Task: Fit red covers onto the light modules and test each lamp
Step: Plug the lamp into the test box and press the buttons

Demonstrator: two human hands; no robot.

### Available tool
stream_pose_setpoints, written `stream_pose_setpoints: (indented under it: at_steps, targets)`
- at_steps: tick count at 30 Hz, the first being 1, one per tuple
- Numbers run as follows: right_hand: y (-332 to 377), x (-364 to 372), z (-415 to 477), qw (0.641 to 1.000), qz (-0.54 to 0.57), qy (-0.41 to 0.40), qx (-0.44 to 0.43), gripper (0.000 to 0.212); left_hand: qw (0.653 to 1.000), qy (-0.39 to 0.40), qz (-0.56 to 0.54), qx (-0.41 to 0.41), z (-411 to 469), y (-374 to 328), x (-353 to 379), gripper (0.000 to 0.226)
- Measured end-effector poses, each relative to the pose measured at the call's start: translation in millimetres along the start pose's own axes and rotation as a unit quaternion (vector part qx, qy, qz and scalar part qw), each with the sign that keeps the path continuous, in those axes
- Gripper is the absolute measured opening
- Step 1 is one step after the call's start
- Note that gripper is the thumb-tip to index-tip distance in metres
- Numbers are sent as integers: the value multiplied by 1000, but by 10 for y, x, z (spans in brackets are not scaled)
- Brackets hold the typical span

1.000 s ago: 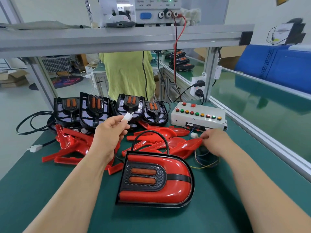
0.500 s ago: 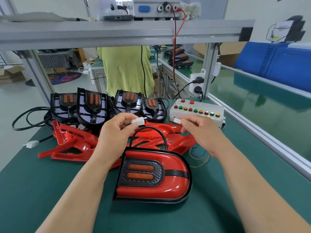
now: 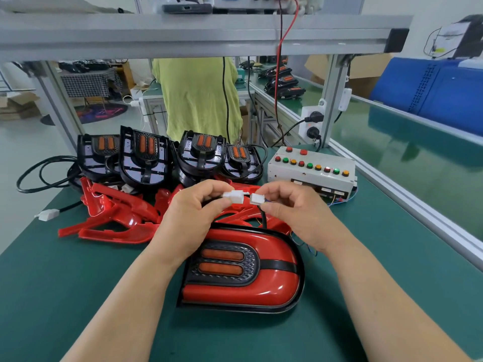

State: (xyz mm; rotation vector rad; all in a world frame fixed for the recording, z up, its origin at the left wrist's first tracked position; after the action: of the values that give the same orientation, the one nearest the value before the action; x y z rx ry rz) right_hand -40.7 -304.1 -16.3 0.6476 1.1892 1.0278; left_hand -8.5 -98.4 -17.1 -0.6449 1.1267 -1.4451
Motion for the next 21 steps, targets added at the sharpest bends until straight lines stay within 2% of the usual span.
stream_pose_setpoints:
  at_steps: [3, 9, 16, 19, 21]
  targets:
    - [-56, 89, -43, 1000, -7, -1, -13, 32, 1000, 11, 8, 3, -20, 3, -7, 20]
    - [-74, 105, -87, 999, -17, -26, -24, 24, 1000, -5, 19, -3, -55, -2, -11, 27]
    - [-106, 99, -108, 1000, -16, -22, -10, 24, 1000, -4, 14, 5, -61, -63, -37, 13]
    - [-97, 98, -115, 1000, -15, -23, -9, 22, 1000, -12, 22, 13, -65, -59, -47, 29]
    - [-88, 99, -117, 1000, -11, -24, -8, 22, 1000, -18, 12, -2, -67, -38, -61, 28]
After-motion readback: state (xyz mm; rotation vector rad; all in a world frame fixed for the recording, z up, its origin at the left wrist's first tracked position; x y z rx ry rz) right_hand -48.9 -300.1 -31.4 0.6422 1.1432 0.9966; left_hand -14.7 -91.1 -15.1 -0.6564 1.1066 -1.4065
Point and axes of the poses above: each hand's wrist, its own z-axis towards the middle knuckle, its own x-axis out of the palm, y = z × x, the point moved 3 cm from there along z, towards the middle knuckle, and after that the axes turned 9 degrees about -z, right-handed, at the moved point
